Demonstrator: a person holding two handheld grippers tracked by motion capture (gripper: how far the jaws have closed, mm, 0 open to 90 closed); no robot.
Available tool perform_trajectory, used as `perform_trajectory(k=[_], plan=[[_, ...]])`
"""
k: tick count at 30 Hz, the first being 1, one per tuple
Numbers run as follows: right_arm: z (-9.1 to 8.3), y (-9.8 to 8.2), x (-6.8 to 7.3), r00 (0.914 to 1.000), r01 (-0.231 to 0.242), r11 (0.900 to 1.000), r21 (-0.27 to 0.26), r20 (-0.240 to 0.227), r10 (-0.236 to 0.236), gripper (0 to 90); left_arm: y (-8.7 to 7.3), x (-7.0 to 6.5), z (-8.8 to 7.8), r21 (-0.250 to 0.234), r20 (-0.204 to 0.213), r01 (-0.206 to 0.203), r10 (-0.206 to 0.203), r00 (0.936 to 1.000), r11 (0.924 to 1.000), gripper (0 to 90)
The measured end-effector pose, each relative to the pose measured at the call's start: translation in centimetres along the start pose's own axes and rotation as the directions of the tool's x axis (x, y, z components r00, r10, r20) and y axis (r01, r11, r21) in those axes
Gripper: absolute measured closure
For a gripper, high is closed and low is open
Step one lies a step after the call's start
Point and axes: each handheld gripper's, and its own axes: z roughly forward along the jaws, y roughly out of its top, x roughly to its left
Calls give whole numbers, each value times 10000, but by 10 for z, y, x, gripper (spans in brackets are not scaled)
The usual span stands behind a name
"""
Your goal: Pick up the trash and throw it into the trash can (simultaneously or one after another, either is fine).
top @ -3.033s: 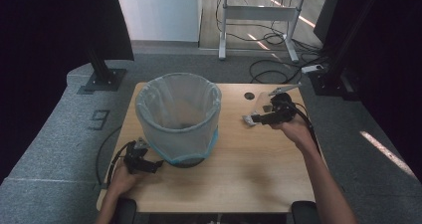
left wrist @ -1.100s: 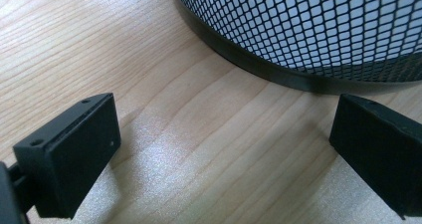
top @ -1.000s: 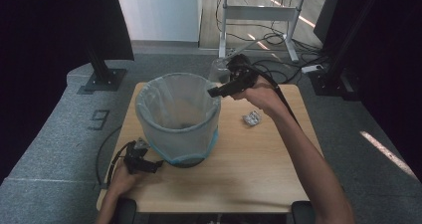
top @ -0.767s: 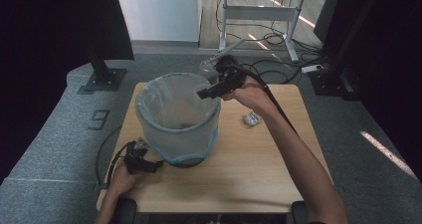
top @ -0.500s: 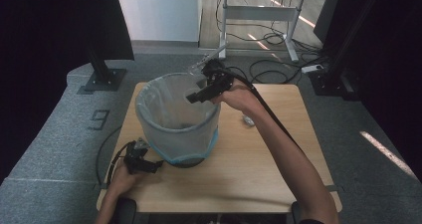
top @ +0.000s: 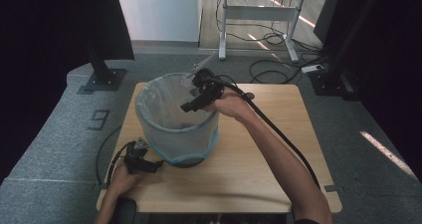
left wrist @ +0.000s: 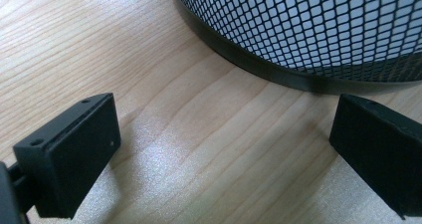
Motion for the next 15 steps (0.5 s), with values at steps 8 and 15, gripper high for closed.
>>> perform_trajectory(k=[8,15], plan=[[12,-4,2,9998,170,9995,250,-75,-168,208,0,0,0,2,-1,-3,3,10000,10000,0],[8,-5,2,9996,175,9994,312,-228,-168,98,0,0,0,-5,-1,3,-3,10000,10000,0]])
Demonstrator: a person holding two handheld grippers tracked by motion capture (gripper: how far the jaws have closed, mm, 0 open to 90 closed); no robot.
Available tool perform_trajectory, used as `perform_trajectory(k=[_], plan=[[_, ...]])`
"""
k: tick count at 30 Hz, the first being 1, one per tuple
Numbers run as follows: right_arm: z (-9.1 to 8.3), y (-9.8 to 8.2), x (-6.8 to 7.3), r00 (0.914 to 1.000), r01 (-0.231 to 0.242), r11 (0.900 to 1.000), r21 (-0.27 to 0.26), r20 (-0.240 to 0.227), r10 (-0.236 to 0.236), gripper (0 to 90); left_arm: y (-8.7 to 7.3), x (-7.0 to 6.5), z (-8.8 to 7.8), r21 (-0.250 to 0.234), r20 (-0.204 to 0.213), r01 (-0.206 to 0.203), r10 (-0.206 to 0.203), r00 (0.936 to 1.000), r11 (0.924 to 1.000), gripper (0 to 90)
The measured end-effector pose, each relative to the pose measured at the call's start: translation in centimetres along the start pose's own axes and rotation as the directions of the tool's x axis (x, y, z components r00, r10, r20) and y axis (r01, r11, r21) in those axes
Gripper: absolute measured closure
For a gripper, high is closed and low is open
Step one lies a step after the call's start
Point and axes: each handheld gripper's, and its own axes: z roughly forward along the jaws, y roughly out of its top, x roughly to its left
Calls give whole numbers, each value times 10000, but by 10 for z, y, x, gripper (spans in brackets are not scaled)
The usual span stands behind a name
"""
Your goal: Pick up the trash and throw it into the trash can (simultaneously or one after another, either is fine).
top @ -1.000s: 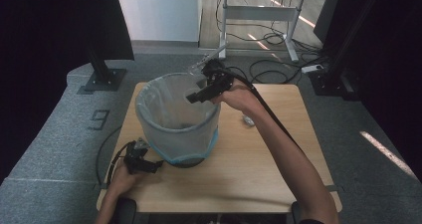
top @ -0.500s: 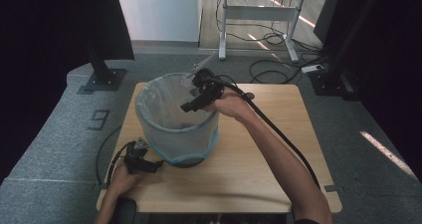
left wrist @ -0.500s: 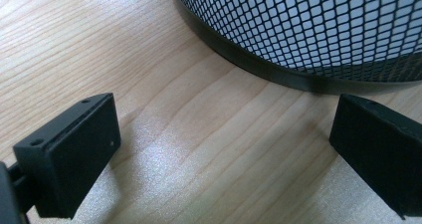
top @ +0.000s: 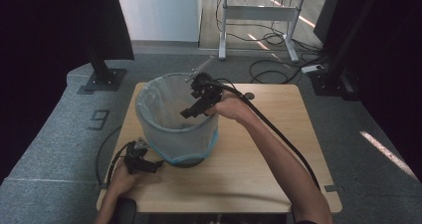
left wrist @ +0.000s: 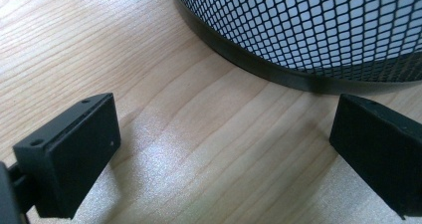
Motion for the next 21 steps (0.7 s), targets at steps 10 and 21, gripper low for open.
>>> perform_trajectory(k=[10,21], plan=[[-22,0,-5,9975,-175,9989,-443,678,205,31,0,0,0,-4,-5,5,-5,10000,10000,0],[-43,-8,-20,9857,-606,9961,-640,1531,698,29,0,0,0,1,-1,-2,2,10000,10000,0]])
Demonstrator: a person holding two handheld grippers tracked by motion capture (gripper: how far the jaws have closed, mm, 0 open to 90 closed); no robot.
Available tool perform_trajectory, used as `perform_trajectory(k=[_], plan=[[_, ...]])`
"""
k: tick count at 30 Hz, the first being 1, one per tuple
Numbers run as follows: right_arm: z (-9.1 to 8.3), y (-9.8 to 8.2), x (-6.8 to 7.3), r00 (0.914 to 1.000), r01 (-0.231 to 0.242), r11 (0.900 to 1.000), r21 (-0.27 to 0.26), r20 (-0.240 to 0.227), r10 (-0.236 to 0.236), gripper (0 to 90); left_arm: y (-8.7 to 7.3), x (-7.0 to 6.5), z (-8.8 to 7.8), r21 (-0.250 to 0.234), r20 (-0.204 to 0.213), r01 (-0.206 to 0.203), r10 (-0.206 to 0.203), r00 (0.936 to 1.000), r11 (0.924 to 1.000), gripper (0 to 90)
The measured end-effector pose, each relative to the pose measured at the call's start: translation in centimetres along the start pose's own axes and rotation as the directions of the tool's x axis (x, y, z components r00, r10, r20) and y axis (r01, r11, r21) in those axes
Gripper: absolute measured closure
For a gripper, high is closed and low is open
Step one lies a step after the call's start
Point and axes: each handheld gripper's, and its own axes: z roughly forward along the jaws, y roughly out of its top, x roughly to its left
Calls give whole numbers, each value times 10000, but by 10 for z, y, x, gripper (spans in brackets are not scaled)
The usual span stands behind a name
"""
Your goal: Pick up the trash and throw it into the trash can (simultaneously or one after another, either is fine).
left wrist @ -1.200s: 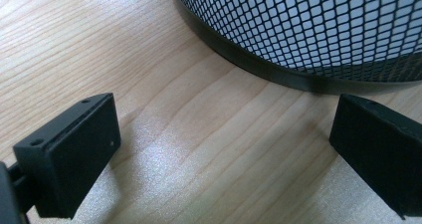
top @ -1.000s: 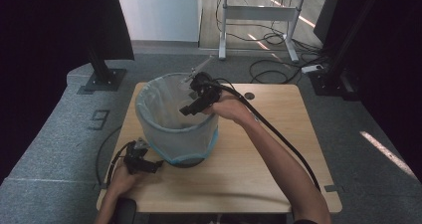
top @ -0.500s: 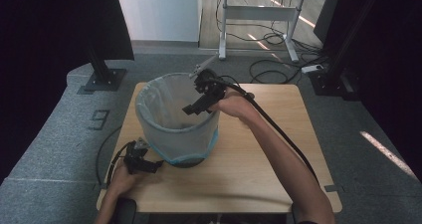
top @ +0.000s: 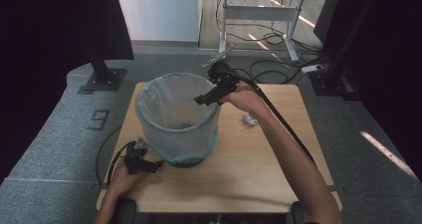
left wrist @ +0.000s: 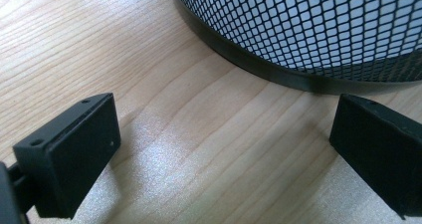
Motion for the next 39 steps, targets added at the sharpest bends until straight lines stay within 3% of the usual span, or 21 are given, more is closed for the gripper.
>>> perform_trajectory(k=[15,20,24,30,39], plan=[[-25,-21,-31,9905,-810,9961,-341,1088,842,24,0,0,0,0,-2,2,-2,10000,10000,0],[-31,-30,-41,9825,-1035,9941,-325,1520,1072,20,0,0,0,2,2,0,0,10000,10000,0],[-34,-36,-48,9755,-986,9950,-137,1965,994,0,0,0,0,-3,1,4,-4,10000,10000,0],[-38,-47,-58,9688,-1189,9920,-420,2137,1252,0,0,0,0,-4,0,6,-6,10000,10000,0],[-40,-68,-75,9513,-1632,9840,-716,2530,1762,0,0,0,0,0,2,4,-4,10000,10000,0]])
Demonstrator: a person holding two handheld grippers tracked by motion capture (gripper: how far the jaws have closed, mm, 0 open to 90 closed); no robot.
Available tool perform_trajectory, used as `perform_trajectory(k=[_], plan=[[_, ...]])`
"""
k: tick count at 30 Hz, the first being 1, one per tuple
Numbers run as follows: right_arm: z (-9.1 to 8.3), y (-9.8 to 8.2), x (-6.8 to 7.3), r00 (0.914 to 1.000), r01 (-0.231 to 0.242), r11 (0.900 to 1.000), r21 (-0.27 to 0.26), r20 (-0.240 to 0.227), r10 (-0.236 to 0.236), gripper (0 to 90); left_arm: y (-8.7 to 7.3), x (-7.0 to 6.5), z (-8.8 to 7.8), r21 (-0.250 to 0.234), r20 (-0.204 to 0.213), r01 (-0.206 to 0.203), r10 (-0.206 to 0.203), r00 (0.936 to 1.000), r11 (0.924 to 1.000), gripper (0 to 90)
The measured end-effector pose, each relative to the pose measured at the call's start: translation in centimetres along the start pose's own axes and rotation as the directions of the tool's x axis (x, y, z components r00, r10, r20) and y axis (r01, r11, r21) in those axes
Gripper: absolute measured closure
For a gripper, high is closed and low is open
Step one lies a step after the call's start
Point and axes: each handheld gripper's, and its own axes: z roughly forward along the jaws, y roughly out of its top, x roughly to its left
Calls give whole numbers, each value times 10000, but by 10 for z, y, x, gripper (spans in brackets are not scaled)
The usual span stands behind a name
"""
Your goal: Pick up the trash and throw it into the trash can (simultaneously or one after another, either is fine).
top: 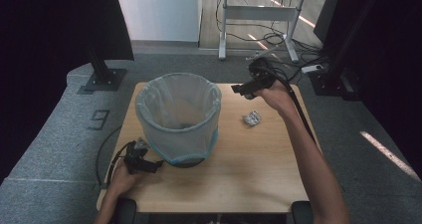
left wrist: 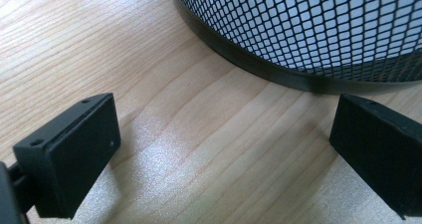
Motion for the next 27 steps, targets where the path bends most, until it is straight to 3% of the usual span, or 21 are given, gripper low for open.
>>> perform_trajectory(k=[5,14,27], plan=[[3,-11,-10,9988,-82,9994,333,490,65,0,0,0,0,-4,0,1,-1,10000,10000,0],[11,-39,-30,9942,-688,9975,130,843,675,0,0,0,0,-7,-7,6,-6,10000,10000,0],[25,-78,-52,9760,-1601,9870,-112,1479,1600,0,0,0,0,11,6,1,-1,10000,10000,0]])
